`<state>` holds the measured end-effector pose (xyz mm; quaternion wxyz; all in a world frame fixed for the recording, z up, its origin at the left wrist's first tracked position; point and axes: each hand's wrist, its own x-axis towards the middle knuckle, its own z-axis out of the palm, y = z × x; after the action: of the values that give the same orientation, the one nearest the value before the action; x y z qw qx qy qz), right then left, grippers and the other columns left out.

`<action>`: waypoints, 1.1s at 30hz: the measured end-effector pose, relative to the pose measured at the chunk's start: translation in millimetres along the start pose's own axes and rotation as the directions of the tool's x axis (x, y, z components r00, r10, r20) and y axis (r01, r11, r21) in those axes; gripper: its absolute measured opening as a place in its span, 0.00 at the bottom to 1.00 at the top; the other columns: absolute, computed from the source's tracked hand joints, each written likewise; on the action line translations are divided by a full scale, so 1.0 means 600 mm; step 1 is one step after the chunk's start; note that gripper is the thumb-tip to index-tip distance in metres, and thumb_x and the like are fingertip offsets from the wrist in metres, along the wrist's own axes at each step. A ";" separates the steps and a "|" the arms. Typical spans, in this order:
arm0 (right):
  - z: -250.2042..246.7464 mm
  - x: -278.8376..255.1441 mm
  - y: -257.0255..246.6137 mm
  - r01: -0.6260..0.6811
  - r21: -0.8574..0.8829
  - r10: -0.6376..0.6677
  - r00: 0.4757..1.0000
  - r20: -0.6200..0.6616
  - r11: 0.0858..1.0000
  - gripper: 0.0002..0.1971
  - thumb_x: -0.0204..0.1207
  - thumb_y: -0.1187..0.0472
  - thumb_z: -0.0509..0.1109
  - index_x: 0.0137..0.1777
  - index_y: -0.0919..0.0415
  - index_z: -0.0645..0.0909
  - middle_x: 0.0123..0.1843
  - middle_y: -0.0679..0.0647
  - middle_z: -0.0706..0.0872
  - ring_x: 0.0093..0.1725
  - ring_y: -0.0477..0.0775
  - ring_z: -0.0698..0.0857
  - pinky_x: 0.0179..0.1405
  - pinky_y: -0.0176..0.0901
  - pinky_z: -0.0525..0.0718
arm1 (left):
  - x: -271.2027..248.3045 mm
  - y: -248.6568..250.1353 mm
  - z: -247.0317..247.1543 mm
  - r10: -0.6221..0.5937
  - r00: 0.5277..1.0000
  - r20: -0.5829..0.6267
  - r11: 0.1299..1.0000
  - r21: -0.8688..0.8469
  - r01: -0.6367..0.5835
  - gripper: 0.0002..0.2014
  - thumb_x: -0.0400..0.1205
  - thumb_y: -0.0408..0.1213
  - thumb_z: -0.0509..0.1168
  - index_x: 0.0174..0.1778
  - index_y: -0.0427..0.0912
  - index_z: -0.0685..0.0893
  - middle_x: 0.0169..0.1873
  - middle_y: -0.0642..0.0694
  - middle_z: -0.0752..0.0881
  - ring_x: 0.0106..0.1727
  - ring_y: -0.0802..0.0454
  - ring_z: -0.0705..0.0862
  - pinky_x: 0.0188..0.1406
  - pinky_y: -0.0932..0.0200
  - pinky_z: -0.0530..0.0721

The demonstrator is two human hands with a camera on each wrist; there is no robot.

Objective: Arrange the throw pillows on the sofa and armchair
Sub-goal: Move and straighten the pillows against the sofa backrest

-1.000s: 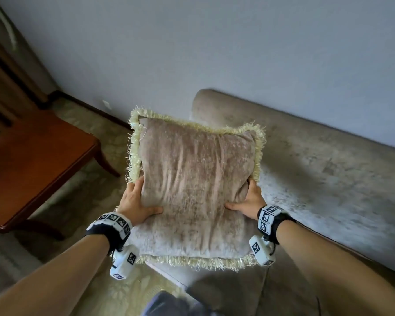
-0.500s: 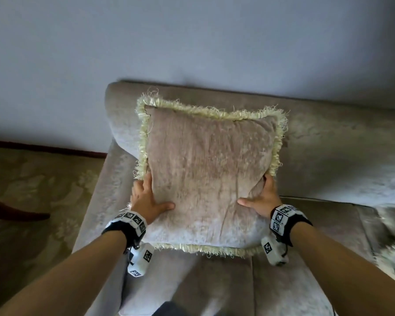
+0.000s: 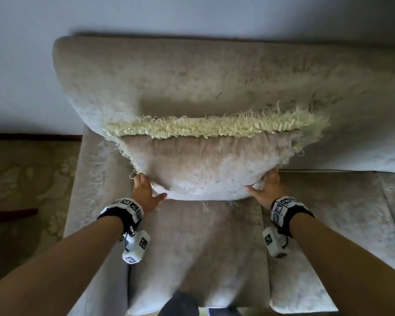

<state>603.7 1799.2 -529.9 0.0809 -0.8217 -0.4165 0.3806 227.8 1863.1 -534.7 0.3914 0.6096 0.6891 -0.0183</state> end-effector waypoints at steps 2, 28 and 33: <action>0.015 0.005 0.006 -0.057 -0.018 0.058 0.995 0.076 0.998 0.62 0.64 0.27 0.73 0.87 0.56 0.43 0.88 0.57 0.50 0.86 0.61 0.54 0.83 0.60 0.60 | 0.004 -0.005 0.005 0.002 1.000 0.002 1.000 0.008 -0.002 0.43 0.72 0.42 0.79 0.73 0.23 0.63 0.71 0.30 0.64 0.75 0.33 0.66 0.75 0.44 0.68; -0.217 -0.337 0.112 -0.174 -0.037 0.174 0.985 0.009 0.984 0.29 0.78 0.54 0.74 0.77 0.59 0.71 0.71 0.59 0.80 0.66 0.60 0.82 0.63 0.47 0.80 | -0.186 0.248 0.046 0.278 0.887 0.369 0.754 0.488 -0.439 0.29 0.83 0.57 0.61 0.78 0.50 0.68 0.74 0.44 0.75 0.72 0.42 0.75 0.69 0.43 0.78; -0.288 -0.450 0.249 -0.217 0.081 0.224 0.969 -0.101 0.973 0.23 0.76 0.55 0.74 0.71 0.56 0.76 0.64 0.56 0.83 0.56 0.55 0.83 0.54 0.44 0.82 | -0.284 0.400 0.092 0.429 0.813 0.393 0.643 0.499 -0.581 0.27 0.82 0.57 0.61 0.75 0.51 0.71 0.70 0.44 0.76 0.70 0.41 0.76 0.65 0.42 0.79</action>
<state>718.3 1533.9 -326.1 0.0894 -0.8792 -0.3038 0.3558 453.3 1756.1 -368.9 0.2475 0.8626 0.3950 -0.1968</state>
